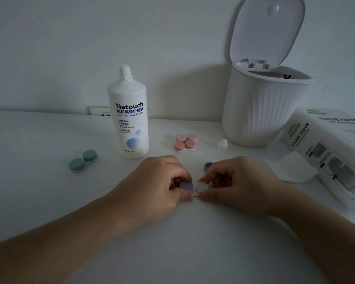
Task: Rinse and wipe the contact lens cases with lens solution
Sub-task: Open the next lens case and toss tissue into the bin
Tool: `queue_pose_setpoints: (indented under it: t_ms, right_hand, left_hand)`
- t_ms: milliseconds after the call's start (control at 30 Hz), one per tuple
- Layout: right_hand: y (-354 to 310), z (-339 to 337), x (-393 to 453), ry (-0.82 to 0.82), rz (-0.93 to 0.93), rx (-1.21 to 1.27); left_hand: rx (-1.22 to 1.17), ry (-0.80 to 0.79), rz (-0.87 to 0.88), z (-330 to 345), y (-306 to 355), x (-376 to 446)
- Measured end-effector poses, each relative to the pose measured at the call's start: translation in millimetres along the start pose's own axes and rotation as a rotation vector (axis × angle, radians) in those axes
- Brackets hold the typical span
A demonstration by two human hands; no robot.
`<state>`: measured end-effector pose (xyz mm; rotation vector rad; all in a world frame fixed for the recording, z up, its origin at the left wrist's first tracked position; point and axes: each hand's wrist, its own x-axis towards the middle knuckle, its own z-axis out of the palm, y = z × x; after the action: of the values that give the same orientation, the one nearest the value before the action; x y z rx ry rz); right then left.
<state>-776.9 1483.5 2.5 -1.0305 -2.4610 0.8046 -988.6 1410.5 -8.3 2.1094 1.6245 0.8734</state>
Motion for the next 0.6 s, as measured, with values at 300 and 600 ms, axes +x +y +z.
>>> queue_pose_setpoints:
  t_ms: [300,600]
  right_hand:
    - [0.8,0.3,0.7,-0.011,0.007,-0.005]
    - [0.7,0.9,0.1,-0.007,0.017,0.004]
  left_hand:
    - [0.032,0.040,-0.036,4.5,5.9,-4.0]
    - [0.082,-0.003,0.010,1.6,4.7,-6.3]
